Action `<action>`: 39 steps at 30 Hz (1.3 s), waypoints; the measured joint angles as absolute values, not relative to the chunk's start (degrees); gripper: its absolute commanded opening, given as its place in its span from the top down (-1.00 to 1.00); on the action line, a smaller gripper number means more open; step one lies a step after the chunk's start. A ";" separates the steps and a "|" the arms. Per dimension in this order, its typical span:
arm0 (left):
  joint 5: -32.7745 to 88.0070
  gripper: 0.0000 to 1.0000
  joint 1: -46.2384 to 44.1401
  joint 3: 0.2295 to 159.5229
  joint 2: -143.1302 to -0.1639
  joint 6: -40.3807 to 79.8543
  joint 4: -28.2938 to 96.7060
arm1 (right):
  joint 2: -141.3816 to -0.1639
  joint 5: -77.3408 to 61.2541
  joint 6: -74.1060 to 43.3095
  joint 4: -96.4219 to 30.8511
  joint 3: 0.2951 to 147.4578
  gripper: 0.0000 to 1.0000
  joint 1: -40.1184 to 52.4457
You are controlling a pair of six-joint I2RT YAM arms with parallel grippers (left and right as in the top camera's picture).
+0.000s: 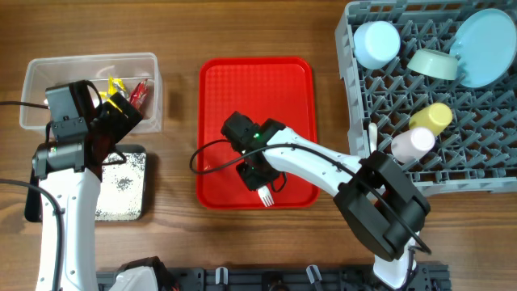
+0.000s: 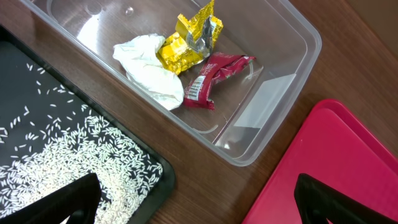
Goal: Sort waste into correct bins and load items into the dishwasher rack
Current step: 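Move the right gripper to the white plastic fork and grasp it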
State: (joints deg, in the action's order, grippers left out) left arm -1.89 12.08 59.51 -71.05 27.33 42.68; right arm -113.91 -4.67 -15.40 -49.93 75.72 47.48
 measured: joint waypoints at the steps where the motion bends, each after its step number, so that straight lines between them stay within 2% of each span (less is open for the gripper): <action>1: -1.89 -1.00 12.08 59.51 -71.05 27.33 42.68 | -113.91 -4.43 -15.64 -50.00 75.75 0.84 47.48; 11: -1.89 -1.00 12.08 59.51 -71.05 27.33 42.68 | -113.91 -4.23 -16.49 -50.02 75.79 0.87 47.07; 19: -1.89 -1.00 12.08 59.51 -71.05 27.33 42.68 | -113.91 -4.84 -13.39 -51.59 75.79 0.45 44.95; 25: -1.89 -1.00 12.08 59.51 -71.05 27.33 42.68 | -113.91 -4.86 -11.57 -51.81 75.79 0.40 46.63; 33: -1.89 -1.00 12.08 59.51 -71.05 27.33 42.68 | -113.91 -3.05 -11.40 -50.89 74.08 0.43 47.31; 37: -1.89 -1.00 12.08 59.51 -71.05 27.33 42.65 | -112.90 -1.74 -11.70 -49.39 72.42 0.70 47.33; 39: -1.89 -1.00 12.08 59.51 -71.05 27.33 42.68 | -112.73 -1.02 -12.34 -49.10 72.10 0.74 47.33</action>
